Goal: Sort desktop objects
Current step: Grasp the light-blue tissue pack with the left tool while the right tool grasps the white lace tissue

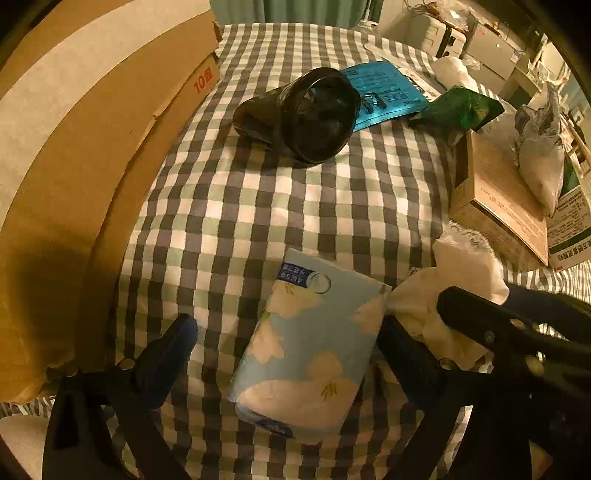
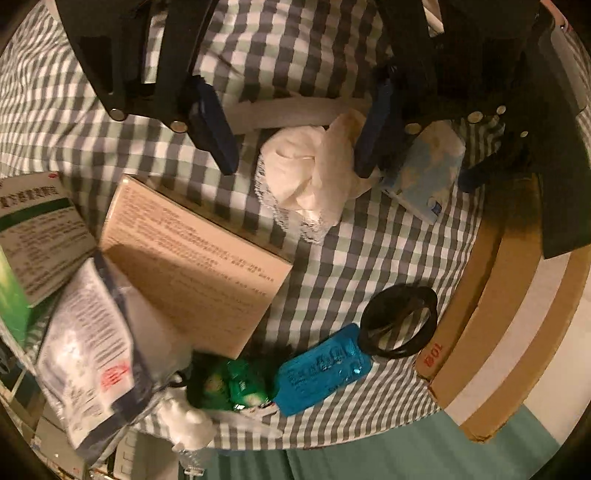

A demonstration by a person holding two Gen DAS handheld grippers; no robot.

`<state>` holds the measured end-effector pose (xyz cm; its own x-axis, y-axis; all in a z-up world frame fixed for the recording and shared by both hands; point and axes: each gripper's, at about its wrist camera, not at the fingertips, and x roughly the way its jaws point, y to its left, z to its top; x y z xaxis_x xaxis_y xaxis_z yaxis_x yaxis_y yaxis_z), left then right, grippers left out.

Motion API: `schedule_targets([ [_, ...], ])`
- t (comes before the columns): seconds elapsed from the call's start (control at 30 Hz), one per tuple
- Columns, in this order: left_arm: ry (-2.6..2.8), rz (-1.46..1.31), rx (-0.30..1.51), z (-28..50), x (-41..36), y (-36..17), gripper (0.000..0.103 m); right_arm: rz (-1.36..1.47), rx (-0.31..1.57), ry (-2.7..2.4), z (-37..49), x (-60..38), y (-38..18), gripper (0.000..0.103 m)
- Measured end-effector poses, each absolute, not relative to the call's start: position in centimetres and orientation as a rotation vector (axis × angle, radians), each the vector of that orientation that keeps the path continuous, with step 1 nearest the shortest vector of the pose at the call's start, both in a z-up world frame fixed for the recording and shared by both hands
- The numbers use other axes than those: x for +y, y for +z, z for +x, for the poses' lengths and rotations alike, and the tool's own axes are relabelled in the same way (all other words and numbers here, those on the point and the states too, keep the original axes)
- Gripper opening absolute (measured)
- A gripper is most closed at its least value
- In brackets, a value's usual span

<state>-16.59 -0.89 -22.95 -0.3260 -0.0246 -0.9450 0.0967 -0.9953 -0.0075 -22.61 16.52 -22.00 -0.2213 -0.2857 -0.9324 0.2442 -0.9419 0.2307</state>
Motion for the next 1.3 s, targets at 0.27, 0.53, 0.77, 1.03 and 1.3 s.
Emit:
schedule_targets([
  [0.27, -2.553, 1.766, 0.057, -15.3, -0.2, -22.1, 0.084, 1.664, 0.003, -2.223, -21.9, 16.0, -21.8, 0.016],
  [0.53, -2.654, 1.729, 0.176, -13.5, -0.9, -20.2, 0.083, 1.632, -0.024, -2.316, -21.2, 17.8, -20.5, 0.014],
  [0.77, -2.698, 1.737, 0.213, -14.3, 0.3, -20.6, 0.083, 1.633, -0.082, -2.338, -20.6, 19.8, -20.5, 0.014],
  [1.03, -2.65, 1.751, 0.262, -15.2, -1.3, -20.7, 0.084, 1.649, -0.104, -2.392, -21.3, 20.6, -20.5, 0.014],
  [1.3, -2.556, 1.828, 0.201, -16.8, -1.2, -22.6, 0.074, 1.647, -0.161, -2.382, -20.5, 22.1, -20.1, 0.014],
])
